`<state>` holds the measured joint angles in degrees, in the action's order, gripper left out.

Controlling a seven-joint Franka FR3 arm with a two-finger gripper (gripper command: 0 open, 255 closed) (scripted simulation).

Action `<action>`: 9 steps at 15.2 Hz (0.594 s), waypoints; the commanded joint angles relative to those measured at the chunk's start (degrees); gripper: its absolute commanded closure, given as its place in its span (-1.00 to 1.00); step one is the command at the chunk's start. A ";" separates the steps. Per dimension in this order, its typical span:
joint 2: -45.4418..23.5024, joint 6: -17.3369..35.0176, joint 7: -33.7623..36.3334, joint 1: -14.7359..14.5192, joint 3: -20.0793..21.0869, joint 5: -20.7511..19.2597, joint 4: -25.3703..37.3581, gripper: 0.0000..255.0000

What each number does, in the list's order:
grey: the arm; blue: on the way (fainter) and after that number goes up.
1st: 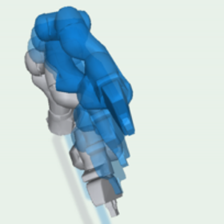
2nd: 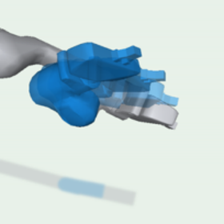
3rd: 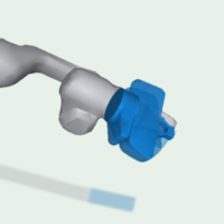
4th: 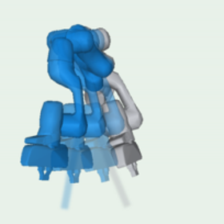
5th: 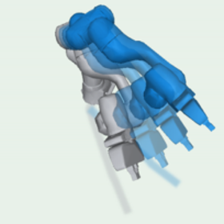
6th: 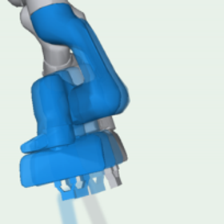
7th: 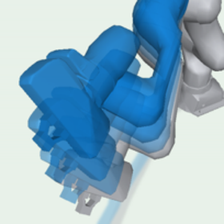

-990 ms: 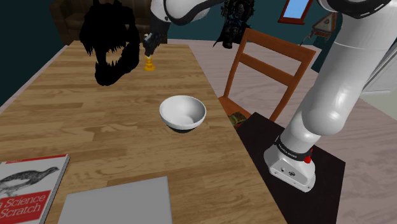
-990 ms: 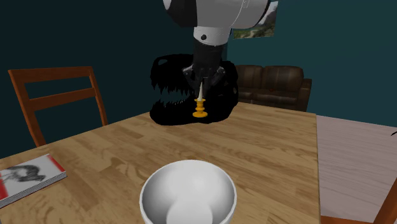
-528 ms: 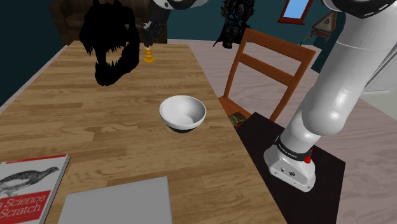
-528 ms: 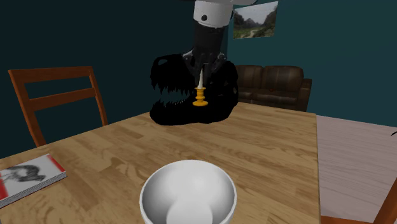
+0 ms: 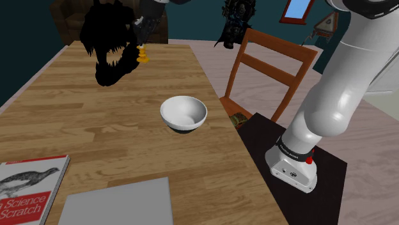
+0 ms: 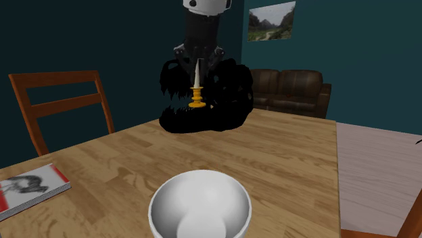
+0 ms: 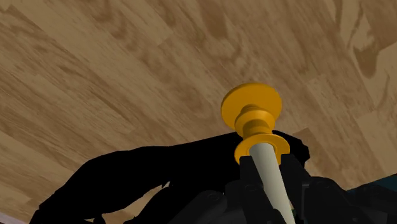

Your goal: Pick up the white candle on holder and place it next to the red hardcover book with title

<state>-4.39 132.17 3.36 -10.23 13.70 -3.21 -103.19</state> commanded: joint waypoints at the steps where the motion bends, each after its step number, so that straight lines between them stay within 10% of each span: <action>1: -0.22 0.15 3.56 -1.58 1.08 -1.69 -0.08 1.00; 9: -2.55 -2.03 16.71 -7.97 5.02 -8.34 3.09 1.00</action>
<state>-6.39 130.40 18.34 -17.38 18.29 -10.60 -100.70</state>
